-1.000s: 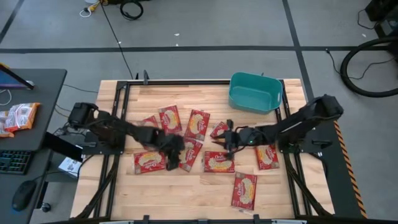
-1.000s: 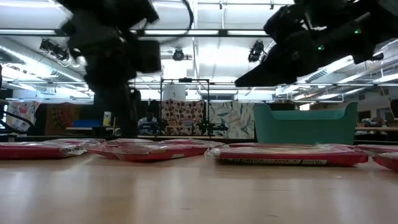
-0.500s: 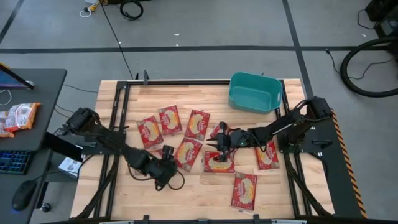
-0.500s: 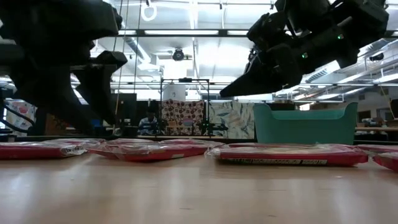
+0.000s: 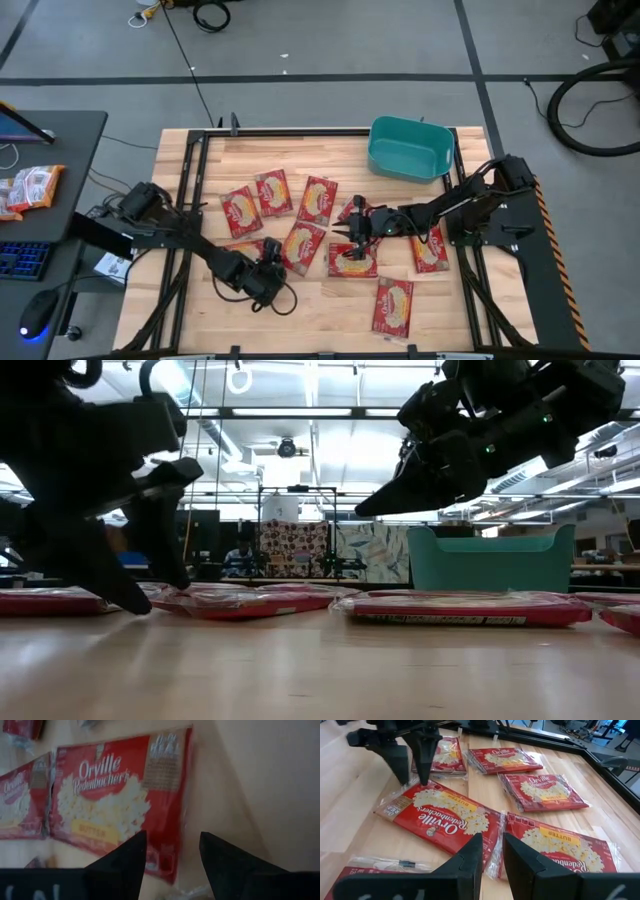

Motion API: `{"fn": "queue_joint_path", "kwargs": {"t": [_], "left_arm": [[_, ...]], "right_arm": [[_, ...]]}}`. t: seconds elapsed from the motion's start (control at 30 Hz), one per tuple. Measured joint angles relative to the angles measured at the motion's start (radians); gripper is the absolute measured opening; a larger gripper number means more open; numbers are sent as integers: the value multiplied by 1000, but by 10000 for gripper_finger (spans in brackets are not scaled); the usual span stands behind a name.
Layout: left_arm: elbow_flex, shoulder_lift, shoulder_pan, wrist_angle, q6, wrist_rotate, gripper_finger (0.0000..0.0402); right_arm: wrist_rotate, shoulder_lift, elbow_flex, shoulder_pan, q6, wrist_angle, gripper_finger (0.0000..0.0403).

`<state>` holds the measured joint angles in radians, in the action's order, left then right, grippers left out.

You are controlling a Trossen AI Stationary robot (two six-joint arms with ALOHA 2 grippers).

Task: Sort popcorn bags into baskets
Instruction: Put the popcorn bag into the blue bin

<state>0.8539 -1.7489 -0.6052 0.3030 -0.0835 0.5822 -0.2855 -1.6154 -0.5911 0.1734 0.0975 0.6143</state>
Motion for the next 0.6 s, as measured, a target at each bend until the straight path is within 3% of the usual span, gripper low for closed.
{"fn": "queue_joint_path", "kwargs": {"t": [0.2, 0.53, 0.6], "left_arm": [[0, -6, 3, 5, -9, -1, 156], [0, -6, 24, 7, -75, 1, 15], [0, -5, 35, 8, -97, 1, 9]], "right_arm": [[0, 0, 0, 0, 0, 1, 80], [74, 0, 0, 1, 31, 3, 80], [75, 0, 0, 3, 33, 3, 80]]}}
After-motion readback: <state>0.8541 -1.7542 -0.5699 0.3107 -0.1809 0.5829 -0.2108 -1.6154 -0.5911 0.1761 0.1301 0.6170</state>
